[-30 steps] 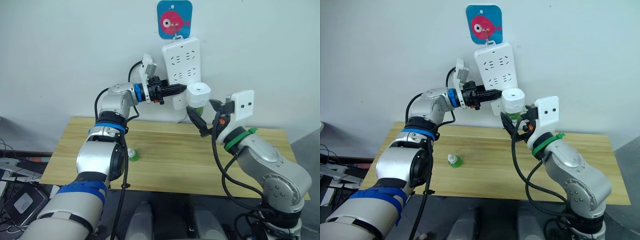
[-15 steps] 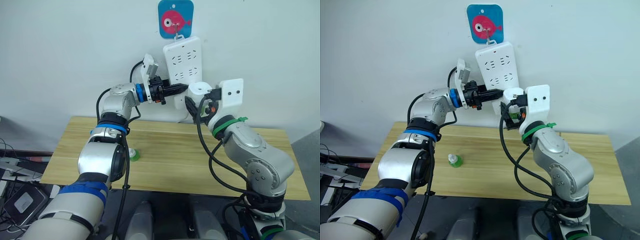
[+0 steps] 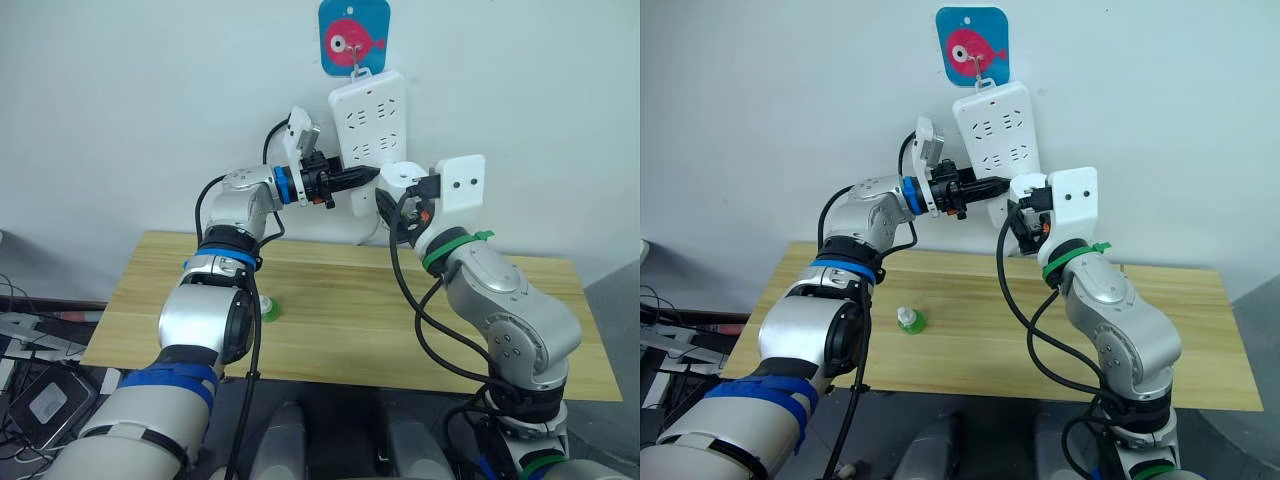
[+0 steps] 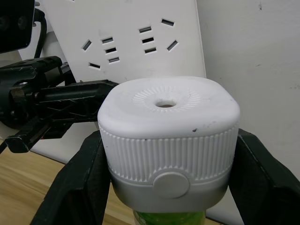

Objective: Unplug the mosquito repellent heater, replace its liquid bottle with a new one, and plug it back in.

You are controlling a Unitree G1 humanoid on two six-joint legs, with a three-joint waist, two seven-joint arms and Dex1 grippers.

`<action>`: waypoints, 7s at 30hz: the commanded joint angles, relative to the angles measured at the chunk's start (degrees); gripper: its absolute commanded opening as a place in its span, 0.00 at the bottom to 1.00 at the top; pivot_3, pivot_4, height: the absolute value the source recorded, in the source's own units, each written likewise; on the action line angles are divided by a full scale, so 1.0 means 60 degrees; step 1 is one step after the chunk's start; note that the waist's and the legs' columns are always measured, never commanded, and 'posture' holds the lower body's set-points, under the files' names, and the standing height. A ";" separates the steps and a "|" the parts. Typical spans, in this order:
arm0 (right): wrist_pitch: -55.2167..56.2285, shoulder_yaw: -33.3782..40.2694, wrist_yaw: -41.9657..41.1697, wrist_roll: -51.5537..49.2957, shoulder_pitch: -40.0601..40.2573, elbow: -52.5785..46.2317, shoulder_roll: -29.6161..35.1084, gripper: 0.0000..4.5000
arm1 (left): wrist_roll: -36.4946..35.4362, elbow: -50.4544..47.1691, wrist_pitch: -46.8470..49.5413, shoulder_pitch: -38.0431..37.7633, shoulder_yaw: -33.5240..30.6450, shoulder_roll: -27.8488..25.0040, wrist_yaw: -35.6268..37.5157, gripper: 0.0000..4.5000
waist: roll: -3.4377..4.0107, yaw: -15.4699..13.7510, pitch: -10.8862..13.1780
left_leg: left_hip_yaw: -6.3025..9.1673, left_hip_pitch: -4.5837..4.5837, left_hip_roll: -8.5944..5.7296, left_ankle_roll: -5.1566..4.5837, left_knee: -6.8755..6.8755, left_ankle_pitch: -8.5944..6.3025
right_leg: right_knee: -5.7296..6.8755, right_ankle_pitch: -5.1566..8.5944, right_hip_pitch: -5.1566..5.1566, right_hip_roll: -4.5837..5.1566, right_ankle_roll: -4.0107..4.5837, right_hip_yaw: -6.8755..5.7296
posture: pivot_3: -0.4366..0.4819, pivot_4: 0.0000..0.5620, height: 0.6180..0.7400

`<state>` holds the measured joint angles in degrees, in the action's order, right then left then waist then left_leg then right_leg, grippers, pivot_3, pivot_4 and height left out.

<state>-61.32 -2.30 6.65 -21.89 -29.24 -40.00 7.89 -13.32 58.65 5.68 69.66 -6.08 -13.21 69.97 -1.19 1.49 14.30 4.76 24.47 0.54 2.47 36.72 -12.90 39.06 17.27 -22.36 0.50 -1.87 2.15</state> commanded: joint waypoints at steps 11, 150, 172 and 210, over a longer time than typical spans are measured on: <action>0.0002 0.0660 -0.0160 0.0040 0.0421 -0.1540 -0.0200 0.66 | 0.0271 0.0450 -0.0430 0.0192 0.0040 -0.0156 -0.0718 0.30 | 0.0000 0.0045 0.0000 | 0.0000 -0.0011 0.0000 0.0000 0.0030 0.0001 | 0.0053 0.0000 0.0000 -0.0003 -0.0008 0.0006 | 0.48 0.49 1.00; -0.2780 0.2269 -0.4072 -1.5186 0.0643 0.6487 0.7954 0.69 | -0.0824 -0.8455 -0.1804 -0.5098 0.3612 0.0014 0.0015 0.52 | -0.0036 0.0001 0.0032 | -0.0029 0.0051 0.0012 0.0128 -0.0081 0.0093 | 0.0110 0.0012 -0.0146 -0.0038 0.0021 0.0044 | 0.50 0.44 1.00; -0.1971 0.1608 -0.4040 -1.5186 0.0980 0.5485 0.8683 0.69 | -0.5224 -0.7626 0.9626 -0.3380 0.2039 -0.1029 -0.0433 0.99 | -0.0062 0.0029 0.0051 | -0.0016 0.0053 0.0029 0.0129 -0.0056 0.0093 | 0.0127 0.0015 -0.0146 -0.0044 0.0016 0.0037 | 0.51 0.46 1.00; -0.2772 0.1703 -0.4581 -1.5186 0.0122 0.6762 0.8101 0.69 | 0.1938 -0.4266 -1.3218 -0.3584 0.4180 -0.0652 -0.2859 0.68 | -0.0062 -0.0200 0.0060 | -0.0041 0.0081 0.0013 0.0039 0.0034 0.0041 | 0.0138 0.0008 -0.0141 -0.0009 0.0019 0.0055 | 0.51 0.44 1.00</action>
<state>-78.06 6.64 -20.21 -111.51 -28.16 2.20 55.98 0.10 33.96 -72.95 47.45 18.15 -16.92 53.94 -1.56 0.29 14.66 4.52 24.96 0.61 2.70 36.92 -12.65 39.89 17.31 -23.21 0.45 -1.76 2.48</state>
